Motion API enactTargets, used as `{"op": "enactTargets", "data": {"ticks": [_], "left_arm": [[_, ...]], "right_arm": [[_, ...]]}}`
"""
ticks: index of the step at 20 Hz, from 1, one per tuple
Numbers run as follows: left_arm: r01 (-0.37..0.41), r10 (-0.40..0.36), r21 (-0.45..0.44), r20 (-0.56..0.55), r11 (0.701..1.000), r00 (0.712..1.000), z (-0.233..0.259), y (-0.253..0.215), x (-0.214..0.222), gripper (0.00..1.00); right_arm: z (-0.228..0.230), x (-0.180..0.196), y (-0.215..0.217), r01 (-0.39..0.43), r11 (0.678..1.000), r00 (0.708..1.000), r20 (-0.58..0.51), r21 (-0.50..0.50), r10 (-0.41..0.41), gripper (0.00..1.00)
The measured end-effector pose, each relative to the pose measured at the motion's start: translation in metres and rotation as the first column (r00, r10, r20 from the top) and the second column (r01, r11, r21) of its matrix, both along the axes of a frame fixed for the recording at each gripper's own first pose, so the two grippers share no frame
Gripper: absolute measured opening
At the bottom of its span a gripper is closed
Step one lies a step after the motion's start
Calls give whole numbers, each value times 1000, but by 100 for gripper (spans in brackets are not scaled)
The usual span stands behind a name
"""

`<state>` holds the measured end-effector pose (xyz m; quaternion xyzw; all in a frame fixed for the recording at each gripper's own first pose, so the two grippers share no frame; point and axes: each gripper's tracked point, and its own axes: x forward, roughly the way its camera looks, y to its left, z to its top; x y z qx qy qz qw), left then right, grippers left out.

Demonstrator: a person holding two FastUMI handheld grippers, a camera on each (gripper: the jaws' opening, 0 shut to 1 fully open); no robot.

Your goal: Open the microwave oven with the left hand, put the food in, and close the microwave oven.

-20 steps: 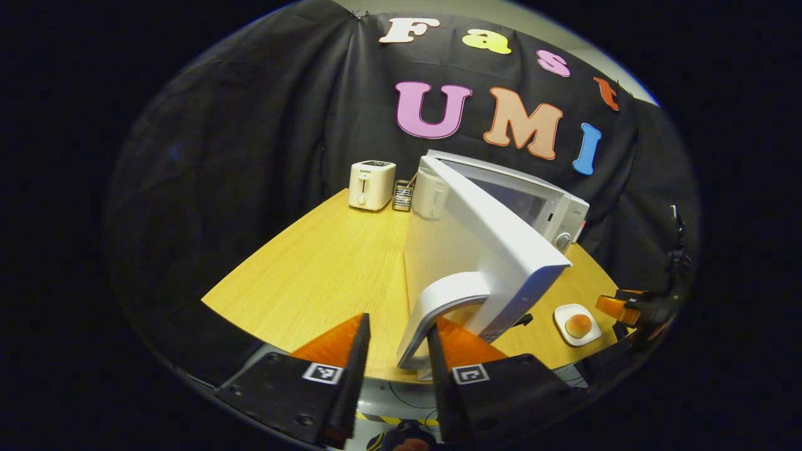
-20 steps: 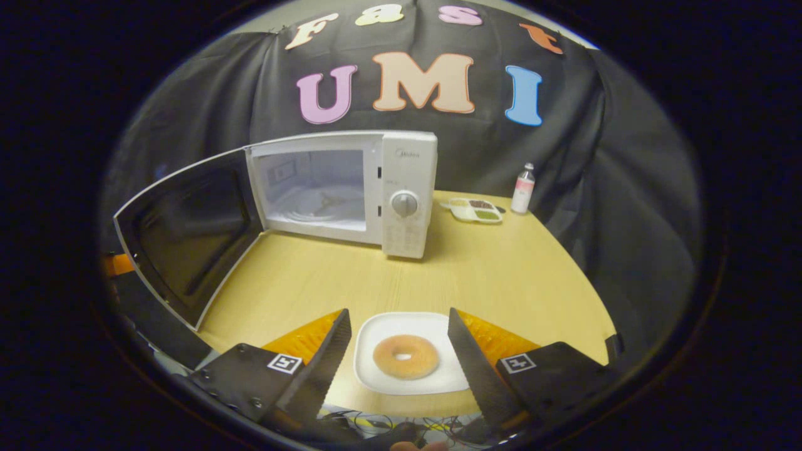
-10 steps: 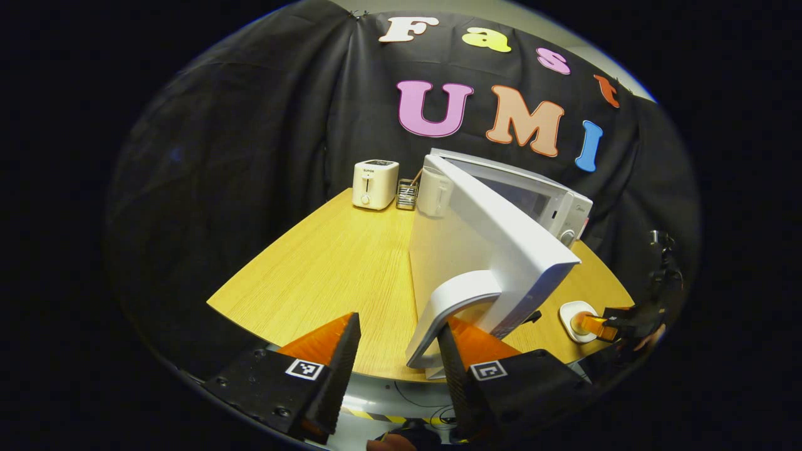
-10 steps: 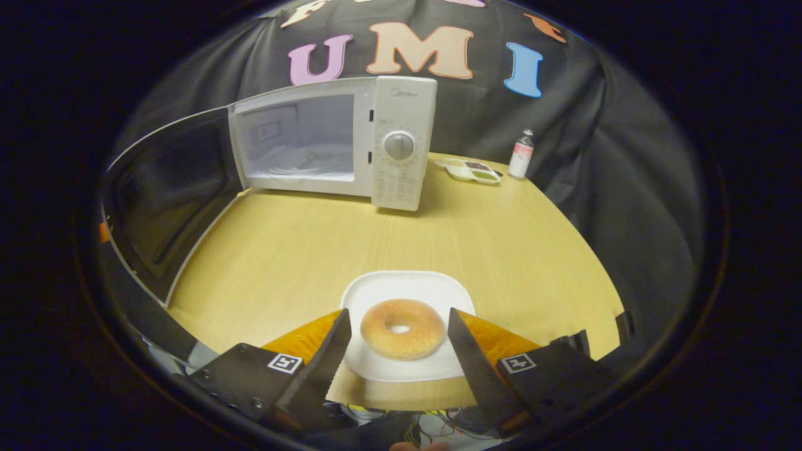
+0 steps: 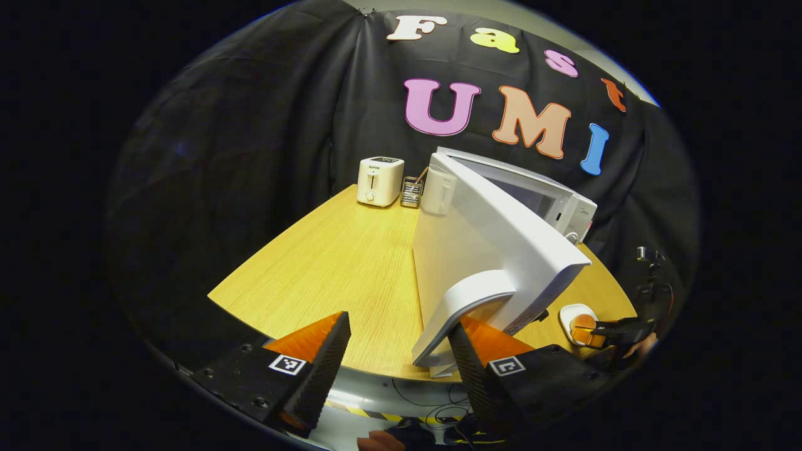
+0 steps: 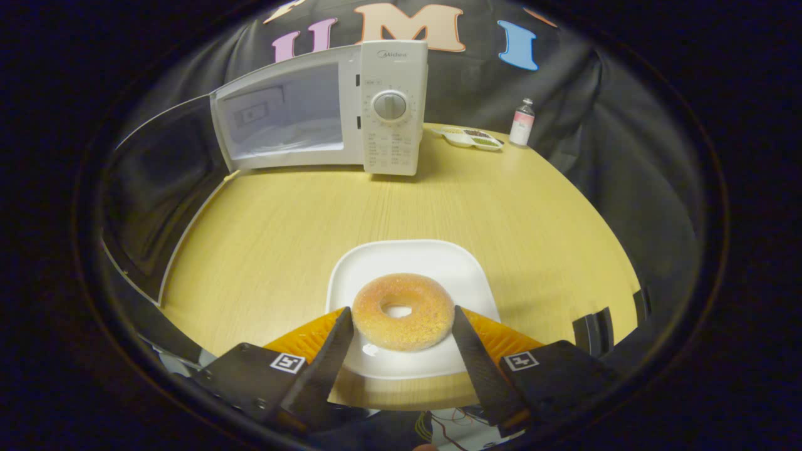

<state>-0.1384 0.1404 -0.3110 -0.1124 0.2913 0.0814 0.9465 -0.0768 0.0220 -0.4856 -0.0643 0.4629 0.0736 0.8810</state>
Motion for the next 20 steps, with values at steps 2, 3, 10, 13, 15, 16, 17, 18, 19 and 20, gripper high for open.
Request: {"op": "enactTargets", "data": {"ticks": [2, 3, 10, 13, 15, 16, 17, 18, 19, 20], "left_arm": [[0, 0, -1, 1, 1000, 1000, 0, 0, 0, 90], [3, -3, -3, 2, 1000, 1000, 1, -1, 1, 90], [8, -8, 2, 9, 1000, 1000, 0, -1, 1, 90], [10, -10, 2, 12, 1000, 1000, 0, -1, 2, 90], [12, -12, 4, 12, 1000, 1000, 0, 0, 1, 90], [12, -12, 2, 12, 1000, 1000, 0, 0, 1, 90], [12, -12, 0, 12, 1000, 1000, 0, -1, 2, 90], [12, -12, 0, 14, 1000, 1000, 0, -1, 1, 90], [11, -11, 1, 15, 1000, 1000, 0, -1, 2, 90], [10, -10, 0, 15, 1000, 1000, 0, -1, 2, 90]], "right_arm": [[0, -1, 1, -1, 1000, 1000, -6, 6, 1, 85], [-1, 0, 1, -4, 1000, 1000, -4, 4, 4, 85], [22, 8, 19, 12, 997, 1000, 17, 78, -14, 81], [40, 18, 34, 51, 986, 998, 22, 160, -55, 76], [53, 27, 48, 98, 964, 995, 10, 246, -104, 76], [60, 32, 55, 125, 949, 991, 1, 290, -131, 76], [66, 38, 61, 151, 933, 988, -8, 326, -157, 76], [72, 45, 68, 166, 921, 985, -8, 351, -174, 76], [78, 50, 78, 167, 911, 984, -7, 377, -177, 75], [84, 57, 89, 165, 899, 984, -9, 406, -176, 75]]}}
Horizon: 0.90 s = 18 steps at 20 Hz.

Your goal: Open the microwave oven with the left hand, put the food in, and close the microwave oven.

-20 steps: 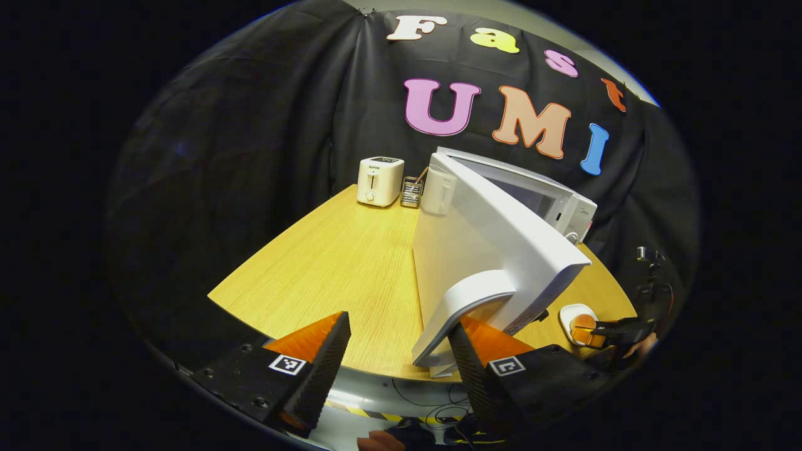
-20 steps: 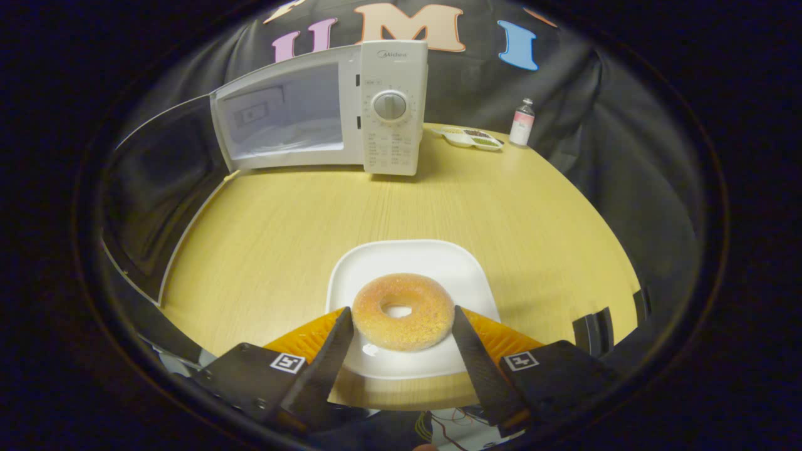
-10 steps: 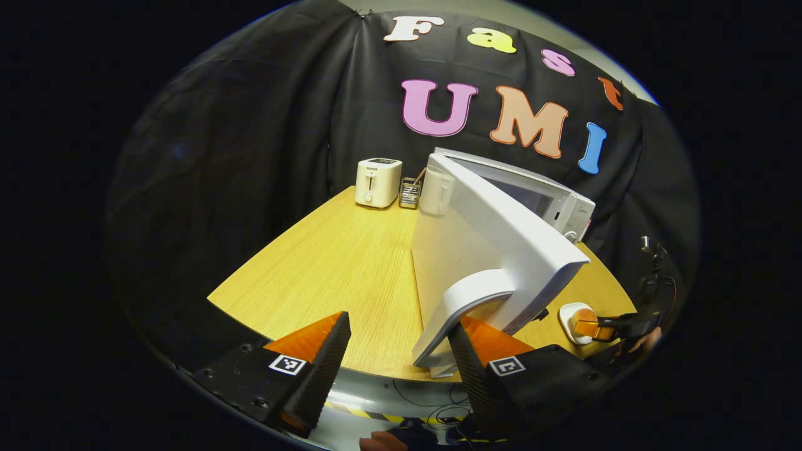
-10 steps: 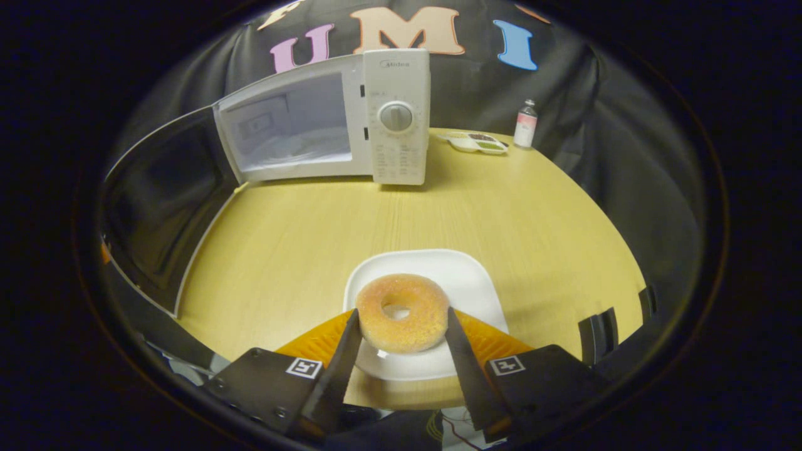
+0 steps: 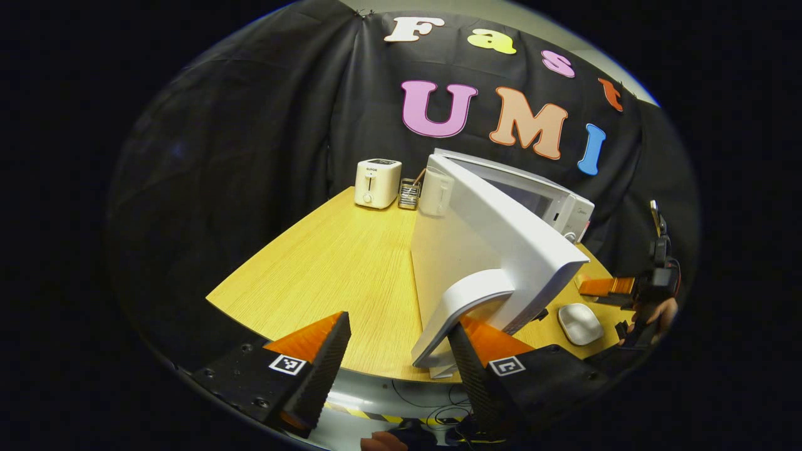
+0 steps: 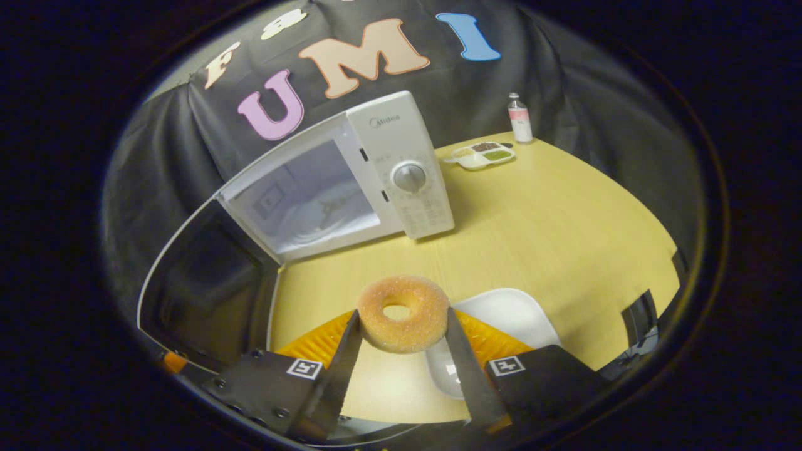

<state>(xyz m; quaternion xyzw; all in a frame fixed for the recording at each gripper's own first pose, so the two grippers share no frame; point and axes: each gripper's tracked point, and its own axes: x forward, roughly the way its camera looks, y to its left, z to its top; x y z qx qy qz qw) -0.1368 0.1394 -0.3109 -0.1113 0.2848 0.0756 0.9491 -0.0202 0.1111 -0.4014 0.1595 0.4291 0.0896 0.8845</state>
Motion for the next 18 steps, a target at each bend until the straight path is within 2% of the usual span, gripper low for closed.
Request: {"op": "enactTargets", "data": {"ticks": [4, 7, 9, 10, 11, 12, 13, 16, 17, 18], "left_arm": [[-4, 4, 3, -3, 1000, 1000, 0, 0, 0, 91], [-4, 4, 4, -6, 1000, 1000, 1, 0, -1, 91], [0, 0, 6, 5, 1000, 1000, 5, -1, -3, 91], [3, -3, 7, 13, 1000, 1000, 9, -2, -5, 91], [6, -6, 8, 14, 1000, 1000, 11, -3, -7, 90], [12, -12, 10, 13, 1000, 1000, 14, -5, -10, 90], [14, -14, 17, 20, 1000, 1000, 19, -6, -13, 90], [19, -22, 46, 61, 999, 998, 47, -6, -20, 90], [20, -25, 66, 77, 998, 997, 58, -5, -23, 90], [22, -30, 86, 97, 996, 995, 71, -4, -24, 90]], "right_arm": [[22, 27, 50, 9, 991, 1000, 17, 134, -11, 75], [26, 46, 81, 48, 973, 999, -7, 225, -48, 75], [24, 60, 98, 63, 968, 998, -7, 244, -63, 75], [23, 66, 109, 66, 966, 998, 5, 250, -69, 81], [21, 71, 118, 64, 966, 998, 13, 252, -69, 81], [18, 75, 130, 62, 964, 998, 15, 260, -68, 74], [18, 80, 144, 65, 959, 997, 16, 276, -73, 80], [17, 96, 175, 98, 943, 993, 25, 318, -111, 80], [15, 103, 182, 110, 939, 992, 29, 325, -126, 77], [13, 110, 188, 125, 935, 989, 31, 332, -143, 80]]}}
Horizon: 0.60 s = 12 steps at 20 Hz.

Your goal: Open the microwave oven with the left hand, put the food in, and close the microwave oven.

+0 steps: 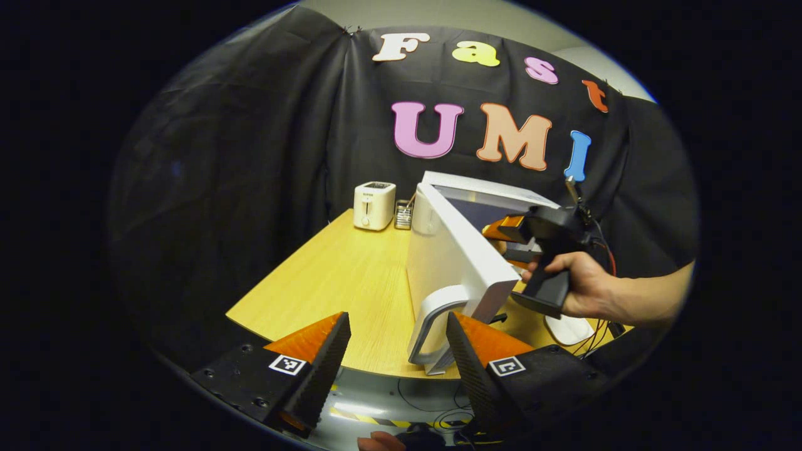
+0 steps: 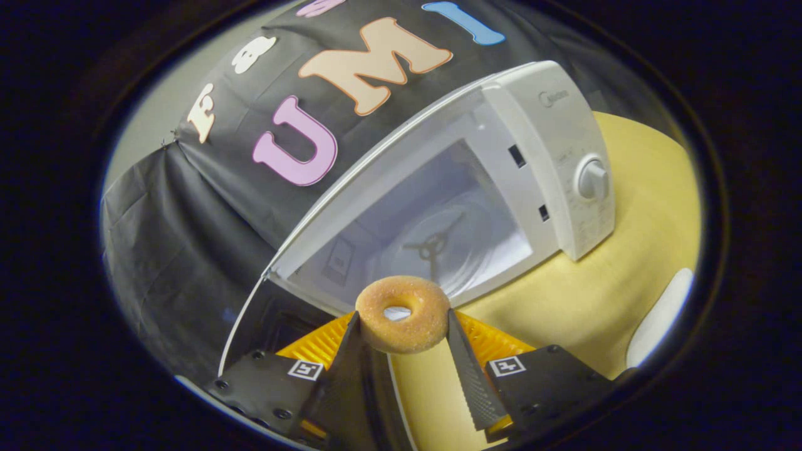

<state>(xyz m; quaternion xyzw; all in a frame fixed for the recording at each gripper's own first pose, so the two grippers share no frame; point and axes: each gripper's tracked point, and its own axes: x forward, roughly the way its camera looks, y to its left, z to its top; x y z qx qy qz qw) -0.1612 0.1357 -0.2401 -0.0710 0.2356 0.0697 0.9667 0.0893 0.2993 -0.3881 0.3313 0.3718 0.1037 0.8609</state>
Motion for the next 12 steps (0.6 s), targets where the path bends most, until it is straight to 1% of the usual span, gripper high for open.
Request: {"op": "enactTargets", "data": {"ticks": [6, 8, 9, 12], "left_arm": [[13, -27, 114, 117, 993, 993, 79, 4, 4, 90], [0, -23, 124, 181, 992, 983, 110, 2, 8, 89], [-8, -18, 121, 210, 993, 977, 123, 2, 11, 90], [-6, -30, 133, 266, 991, 964, 150, -3, 19, 89]], "right_arm": [[-19, 34, 14, 113, 993, 993, -23, 19, -112, 81], [-27, 46, 16, 155, 988, 988, -30, 20, -154, 80], [-31, 50, 16, 173, 985, 984, -34, 16, -172, 74], [-42, 63, 18, 198, 980, 980, -27, -6, -198, 74]]}}
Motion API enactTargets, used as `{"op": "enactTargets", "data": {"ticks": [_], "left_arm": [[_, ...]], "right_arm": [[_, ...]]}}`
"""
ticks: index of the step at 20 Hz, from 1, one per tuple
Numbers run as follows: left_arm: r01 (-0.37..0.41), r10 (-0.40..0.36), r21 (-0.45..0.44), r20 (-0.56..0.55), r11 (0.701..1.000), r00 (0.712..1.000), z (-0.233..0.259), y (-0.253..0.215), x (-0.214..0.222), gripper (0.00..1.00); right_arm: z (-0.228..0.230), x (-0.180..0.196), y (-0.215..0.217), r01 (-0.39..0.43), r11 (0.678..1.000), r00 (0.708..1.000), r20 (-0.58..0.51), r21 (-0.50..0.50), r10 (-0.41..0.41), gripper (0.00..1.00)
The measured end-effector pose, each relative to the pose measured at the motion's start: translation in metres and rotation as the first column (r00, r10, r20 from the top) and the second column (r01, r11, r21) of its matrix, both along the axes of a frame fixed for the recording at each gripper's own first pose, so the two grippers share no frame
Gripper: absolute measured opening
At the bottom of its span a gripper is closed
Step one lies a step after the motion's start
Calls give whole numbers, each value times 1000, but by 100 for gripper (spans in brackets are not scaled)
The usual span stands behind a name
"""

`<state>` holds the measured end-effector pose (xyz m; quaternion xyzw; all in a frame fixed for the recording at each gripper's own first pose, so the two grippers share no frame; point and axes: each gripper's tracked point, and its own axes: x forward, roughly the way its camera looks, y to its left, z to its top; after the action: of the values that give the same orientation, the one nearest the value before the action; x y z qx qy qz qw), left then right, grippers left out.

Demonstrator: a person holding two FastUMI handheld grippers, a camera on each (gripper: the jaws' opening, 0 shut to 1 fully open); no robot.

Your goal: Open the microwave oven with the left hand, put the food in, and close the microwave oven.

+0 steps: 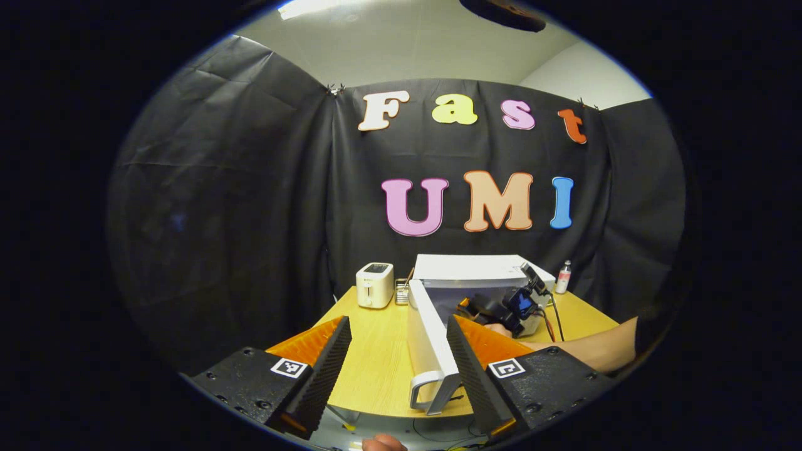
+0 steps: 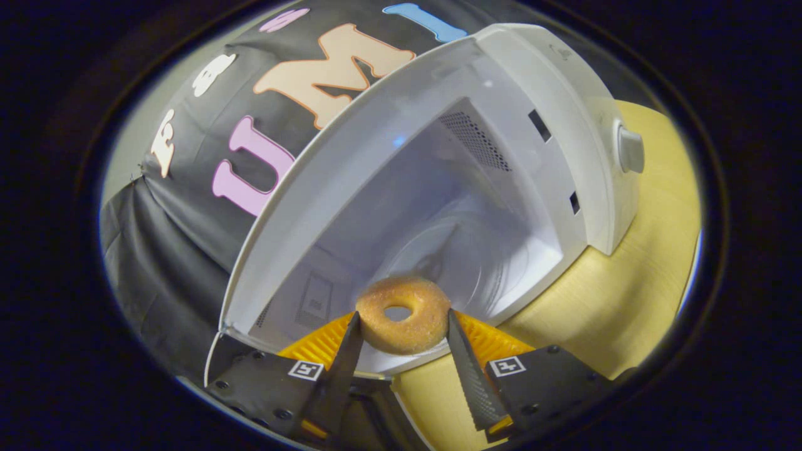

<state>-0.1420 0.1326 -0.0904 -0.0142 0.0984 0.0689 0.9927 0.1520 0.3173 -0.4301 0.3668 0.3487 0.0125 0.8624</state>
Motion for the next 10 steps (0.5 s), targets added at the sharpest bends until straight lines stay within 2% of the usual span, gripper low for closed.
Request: {"op": "enactTargets", "data": {"ticks": [2, 3, 4, 6, 7, 8, 10], "left_arm": [[14, -14, 4, 16, 1000, 1000, 7, -6, 2, 89], [21, -21, -5, 14, 1000, 1000, 7, -11, 2, 86], [23, -22, -16, 7, 1000, 1000, 4, -15, 0, 89], [14, -14, -35, -1, 999, 1000, 2, -16, -2, 86], [6, -6, -40, -1, 999, 1000, 4, -14, -4, 93], [-2, 1, -40, -4, 999, 1000, 2, -13, -5, 85], [-14, 14, -30, -15, 999, 1000, 0, -8, -8, 85]], "right_arm": [[-7, 7, 1, 13, 1000, 1000, 5, -9, -13, 74], [-9, 9, 3, 21, 1000, 1000, 2, -10, -21, 74], [-12, 14, 3, 35, 999, 999, 6, -13, -35, 74], [-18, 22, 2, 51, 998, 999, 3, -23, -51, 74], [-20, 25, 3, 57, 998, 998, -5, -26, -57, 74], [-23, 28, 2, 65, 998, 998, -13, -28, -65, 74], [-29, 33, 1, 78, 997, 997, -24, -31, -78, 74]]}}
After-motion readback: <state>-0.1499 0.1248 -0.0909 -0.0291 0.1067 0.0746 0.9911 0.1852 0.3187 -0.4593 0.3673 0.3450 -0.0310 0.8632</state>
